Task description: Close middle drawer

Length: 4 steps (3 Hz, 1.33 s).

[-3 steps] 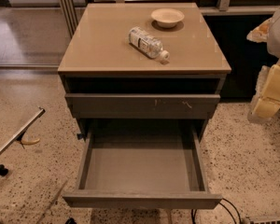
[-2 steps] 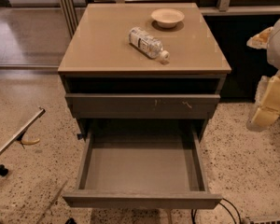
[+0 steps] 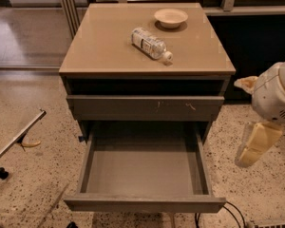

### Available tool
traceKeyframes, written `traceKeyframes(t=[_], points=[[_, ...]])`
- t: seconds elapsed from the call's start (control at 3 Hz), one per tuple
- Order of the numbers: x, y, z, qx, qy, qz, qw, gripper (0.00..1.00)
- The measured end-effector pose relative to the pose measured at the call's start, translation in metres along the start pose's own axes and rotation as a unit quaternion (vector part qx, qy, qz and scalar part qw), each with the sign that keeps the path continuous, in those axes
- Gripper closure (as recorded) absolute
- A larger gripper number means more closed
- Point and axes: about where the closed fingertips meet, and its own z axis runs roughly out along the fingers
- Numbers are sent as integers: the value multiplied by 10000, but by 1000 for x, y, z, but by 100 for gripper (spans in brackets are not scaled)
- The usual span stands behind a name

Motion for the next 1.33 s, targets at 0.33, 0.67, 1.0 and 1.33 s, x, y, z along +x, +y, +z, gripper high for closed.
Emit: traceKeyframes(t=[0.33, 0.67, 1.0, 1.33], points=[[33, 28, 61, -388, -303, 215, 9986, 19], [61, 64, 122, -755, -708, 358, 9940, 42], [77, 101, 182, -1049, -1059, 372, 9881, 65], [89, 132, 247, -1339, -1150, 408, 9835, 89]])
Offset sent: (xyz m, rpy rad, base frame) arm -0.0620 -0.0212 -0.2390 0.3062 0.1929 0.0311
